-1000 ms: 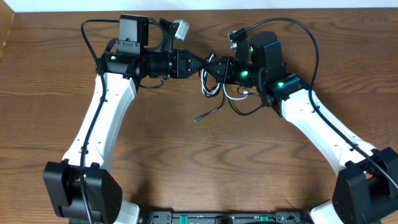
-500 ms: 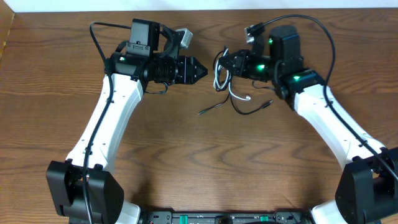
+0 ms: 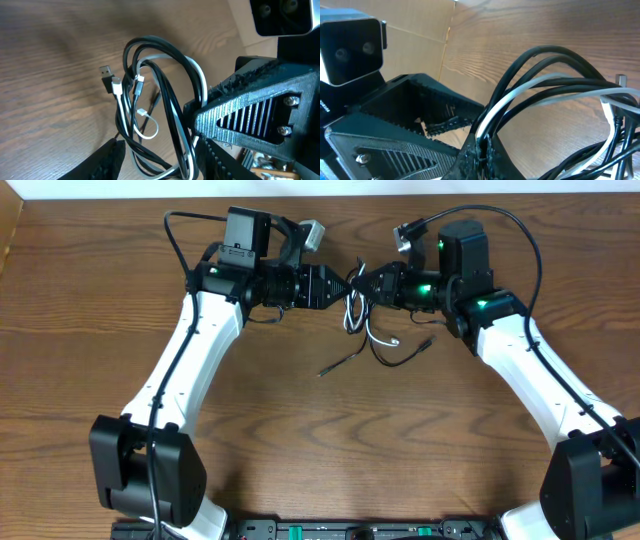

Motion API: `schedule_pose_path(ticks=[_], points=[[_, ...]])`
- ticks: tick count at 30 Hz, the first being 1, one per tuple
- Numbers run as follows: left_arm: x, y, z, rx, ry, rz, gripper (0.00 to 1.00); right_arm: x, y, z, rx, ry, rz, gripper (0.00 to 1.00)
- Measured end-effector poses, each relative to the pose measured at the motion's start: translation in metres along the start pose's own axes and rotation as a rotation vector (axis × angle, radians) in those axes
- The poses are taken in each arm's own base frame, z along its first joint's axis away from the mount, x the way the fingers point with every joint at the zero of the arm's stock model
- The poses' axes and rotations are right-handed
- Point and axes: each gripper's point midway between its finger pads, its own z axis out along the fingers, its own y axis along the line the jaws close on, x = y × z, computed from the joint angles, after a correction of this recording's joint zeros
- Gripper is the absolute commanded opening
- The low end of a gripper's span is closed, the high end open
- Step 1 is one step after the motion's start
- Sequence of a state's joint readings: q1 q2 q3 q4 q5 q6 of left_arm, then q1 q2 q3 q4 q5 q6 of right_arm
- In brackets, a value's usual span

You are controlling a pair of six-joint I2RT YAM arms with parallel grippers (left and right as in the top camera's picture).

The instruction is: Untangle cables

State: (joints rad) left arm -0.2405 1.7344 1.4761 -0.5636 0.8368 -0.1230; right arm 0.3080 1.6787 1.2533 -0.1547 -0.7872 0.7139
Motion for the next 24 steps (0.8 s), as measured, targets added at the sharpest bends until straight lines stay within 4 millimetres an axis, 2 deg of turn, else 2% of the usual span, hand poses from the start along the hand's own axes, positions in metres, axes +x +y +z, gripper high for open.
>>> schedule_pose_path(ticks=[6, 16, 24], points=[[0.002, -0.007, 0.002, 0.045, 0.014, -0.001, 0.35, -0.003, -0.002, -0.004, -0.002, -0.006, 0.005, 0.01], [0.016, -0.011, 0.024, 0.090, 0.078, -0.017, 0.34, -0.006, -0.006, -0.006, 0.006, -0.014, 0.007, 0.01], [0.015, -0.022, 0.024, 0.151, 0.079, -0.004, 0.28, -0.005, -0.006, -0.006, 0.005, -0.014, 0.004, 0.01]])
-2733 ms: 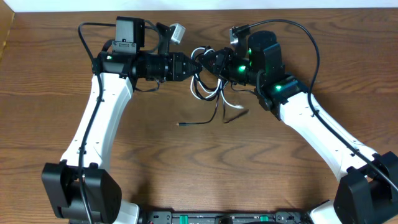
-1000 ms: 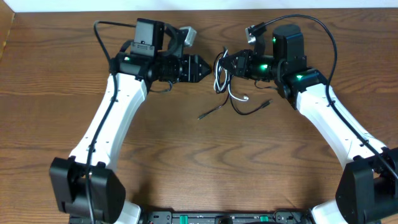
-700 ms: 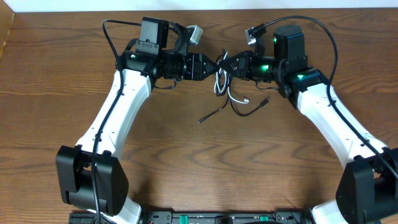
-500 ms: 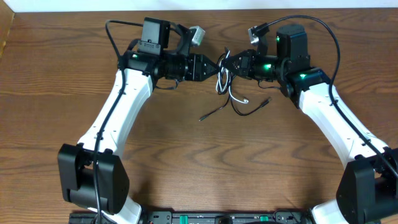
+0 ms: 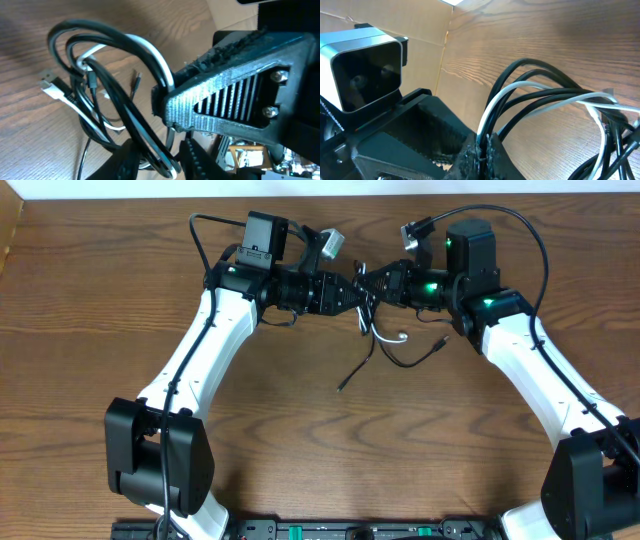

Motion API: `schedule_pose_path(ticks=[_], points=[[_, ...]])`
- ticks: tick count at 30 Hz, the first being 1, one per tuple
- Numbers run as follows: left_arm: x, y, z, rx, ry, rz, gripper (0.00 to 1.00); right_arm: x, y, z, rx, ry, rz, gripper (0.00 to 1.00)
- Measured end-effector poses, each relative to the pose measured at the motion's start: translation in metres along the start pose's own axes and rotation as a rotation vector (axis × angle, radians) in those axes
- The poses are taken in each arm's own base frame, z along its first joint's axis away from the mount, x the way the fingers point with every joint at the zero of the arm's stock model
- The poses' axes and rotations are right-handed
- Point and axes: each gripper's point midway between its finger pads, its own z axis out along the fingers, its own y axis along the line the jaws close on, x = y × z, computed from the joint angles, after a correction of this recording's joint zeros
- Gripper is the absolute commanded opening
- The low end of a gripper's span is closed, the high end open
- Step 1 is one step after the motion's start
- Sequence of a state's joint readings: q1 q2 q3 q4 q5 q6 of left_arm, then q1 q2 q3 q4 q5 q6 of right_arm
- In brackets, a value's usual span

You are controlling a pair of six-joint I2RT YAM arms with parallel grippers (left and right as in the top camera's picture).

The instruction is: Untangle cables

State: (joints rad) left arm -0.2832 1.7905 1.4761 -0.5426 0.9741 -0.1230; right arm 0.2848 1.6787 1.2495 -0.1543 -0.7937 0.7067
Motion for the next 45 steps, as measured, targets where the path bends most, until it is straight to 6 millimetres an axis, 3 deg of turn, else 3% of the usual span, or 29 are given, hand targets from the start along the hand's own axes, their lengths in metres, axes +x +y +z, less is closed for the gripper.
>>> schedule_pose_path(ticks=[12, 14, 21, 24, 26, 30, 34, 36, 41, 45], points=[[0.003, 0.000, 0.005, 0.016, 0.014, -0.007, 0.20, 0.000, 0.000, 0.000, 0.000, -0.001, 0.000, 0.01], [0.006, 0.001, 0.011, 0.016, 0.029, -0.011, 0.08, -0.001, -0.001, 0.000, 0.002, -0.003, 0.000, 0.01], [0.015, 0.006, 0.028, -0.008, 0.065, -0.015, 0.07, -0.004, -0.008, -0.005, 0.019, -0.011, 0.020, 0.01], [0.013, 0.011, 0.026, -0.023, 0.059, -0.020, 0.07, -0.002, -0.033, -0.016, 0.102, -0.005, 0.107, 0.01], [0.013, 0.015, 0.022, -0.032, 0.057, -0.035, 0.08, 0.004, -0.074, -0.033, 0.258, -0.017, 0.220, 0.01], [0.015, 0.021, 0.018, -0.044, 0.060, -0.049, 0.07, 0.004, -0.128, -0.068, 0.498, -0.072, 0.298, 0.01], [0.014, 0.023, 0.017, -0.049, 0.058, -0.046, 0.08, -0.001, -0.150, -0.089, 0.587, -0.104, 0.293, 0.01], [0.014, 0.023, 0.016, -0.049, 0.058, -0.046, 0.08, -0.005, -0.154, -0.095, 0.588, -0.114, 0.279, 0.09], [0.014, 0.023, 0.016, -0.049, 0.055, -0.054, 0.07, -0.015, -0.131, -0.088, 0.421, -0.080, 0.157, 0.71], [0.006, 0.020, 0.017, -0.031, 0.031, -0.088, 0.07, -0.009, -0.095, -0.065, 0.253, -0.016, 0.067, 0.72]])
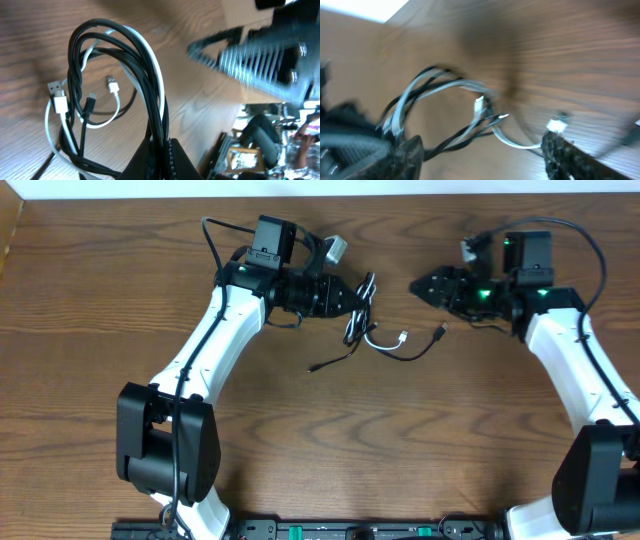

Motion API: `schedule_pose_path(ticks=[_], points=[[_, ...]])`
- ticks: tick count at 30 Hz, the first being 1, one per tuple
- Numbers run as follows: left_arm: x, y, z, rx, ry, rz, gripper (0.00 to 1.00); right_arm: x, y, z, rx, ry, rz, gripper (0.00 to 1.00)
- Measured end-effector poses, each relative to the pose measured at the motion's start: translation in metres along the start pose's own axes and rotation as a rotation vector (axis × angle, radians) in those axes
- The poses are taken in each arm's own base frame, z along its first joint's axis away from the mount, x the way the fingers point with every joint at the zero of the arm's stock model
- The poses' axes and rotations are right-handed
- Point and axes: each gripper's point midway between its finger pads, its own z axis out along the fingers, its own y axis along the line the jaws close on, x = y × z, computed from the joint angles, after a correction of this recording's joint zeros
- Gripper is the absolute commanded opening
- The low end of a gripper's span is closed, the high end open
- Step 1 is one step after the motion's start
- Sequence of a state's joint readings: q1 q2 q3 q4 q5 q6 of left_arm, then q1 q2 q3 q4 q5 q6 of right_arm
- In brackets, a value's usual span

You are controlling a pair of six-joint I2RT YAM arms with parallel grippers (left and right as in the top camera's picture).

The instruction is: Untangle cables

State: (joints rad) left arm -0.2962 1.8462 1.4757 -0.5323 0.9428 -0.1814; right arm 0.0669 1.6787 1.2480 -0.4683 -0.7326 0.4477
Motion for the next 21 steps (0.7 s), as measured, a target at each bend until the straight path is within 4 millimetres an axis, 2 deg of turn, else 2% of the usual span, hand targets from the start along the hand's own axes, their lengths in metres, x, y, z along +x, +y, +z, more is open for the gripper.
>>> schedule_pose_path(ticks=[4, 5, 7, 9, 13, 21], points=[[-0.010, -0.013, -0.001, 0.068, -0.027, -0.027, 0.07, 0.016, 0.035, 0.015, -0.096, 0.055, -0.034, 0.66], [-0.012, -0.016, -0.001, 0.082, -0.030, -0.039, 0.07, 0.019, 0.042, 0.019, -0.111, 0.062, -0.038, 0.60], [-0.015, -0.021, -0.001, 0.111, -0.033, -0.090, 0.08, 0.026, 0.058, 0.029, -0.131, 0.078, -0.025, 0.57], [-0.015, -0.020, -0.003, 0.112, -0.032, -0.152, 0.07, 0.024, 0.067, 0.033, -0.141, 0.062, -0.019, 0.50], [-0.017, -0.017, -0.005, 0.116, -0.033, -0.220, 0.07, 0.019, 0.072, 0.036, -0.140, 0.036, 0.009, 0.33], [-0.028, -0.017, -0.001, 0.165, -0.063, -0.284, 0.07, 0.011, 0.070, 0.036, -0.109, -0.004, 0.063, 0.33]])
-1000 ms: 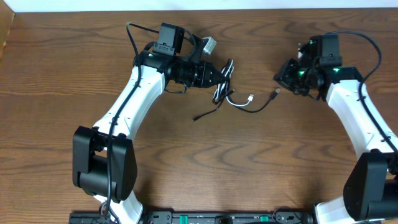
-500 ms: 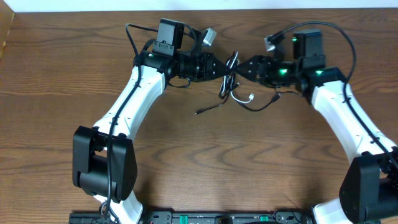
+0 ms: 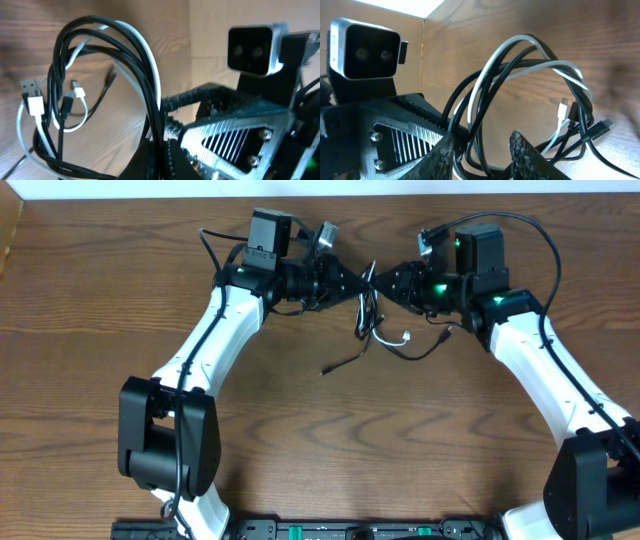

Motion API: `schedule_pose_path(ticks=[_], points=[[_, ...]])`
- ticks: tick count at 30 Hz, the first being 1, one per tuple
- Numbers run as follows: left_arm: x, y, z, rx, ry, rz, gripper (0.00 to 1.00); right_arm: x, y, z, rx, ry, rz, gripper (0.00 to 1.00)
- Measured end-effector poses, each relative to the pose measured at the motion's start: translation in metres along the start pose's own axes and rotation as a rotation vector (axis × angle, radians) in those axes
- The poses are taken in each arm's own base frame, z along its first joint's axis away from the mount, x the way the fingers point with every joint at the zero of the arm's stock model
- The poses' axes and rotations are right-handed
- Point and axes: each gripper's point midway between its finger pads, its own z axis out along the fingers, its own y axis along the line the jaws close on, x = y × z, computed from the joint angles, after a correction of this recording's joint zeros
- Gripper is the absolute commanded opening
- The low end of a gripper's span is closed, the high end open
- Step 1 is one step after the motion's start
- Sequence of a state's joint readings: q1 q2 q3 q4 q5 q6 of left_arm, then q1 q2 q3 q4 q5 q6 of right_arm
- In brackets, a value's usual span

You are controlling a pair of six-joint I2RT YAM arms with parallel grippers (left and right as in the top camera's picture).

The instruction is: Untangle cables

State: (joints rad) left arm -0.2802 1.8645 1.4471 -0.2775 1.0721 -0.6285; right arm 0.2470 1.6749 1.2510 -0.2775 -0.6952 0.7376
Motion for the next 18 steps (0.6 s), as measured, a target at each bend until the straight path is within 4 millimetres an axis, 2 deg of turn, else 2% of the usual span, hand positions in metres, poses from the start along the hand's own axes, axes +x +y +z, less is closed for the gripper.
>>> schedule_pose_path(ticks=[5, 12, 18], points=[[-0.009, -0.006, 0.001, 0.051, -0.013, -0.023, 0.07, -0.008, 0.003, -0.001, 0.004, -0.035, 0.000, 0.34], [-0.007, -0.013, -0.001, 0.085, 0.010, -0.067, 0.07, -0.016, 0.006, -0.003, 0.013, -0.079, -0.009, 0.37], [0.002, -0.047, -0.001, 0.225, 0.084, 0.056, 0.07, -0.015, 0.001, 0.004, 0.033, -0.085, -0.008, 0.35]])
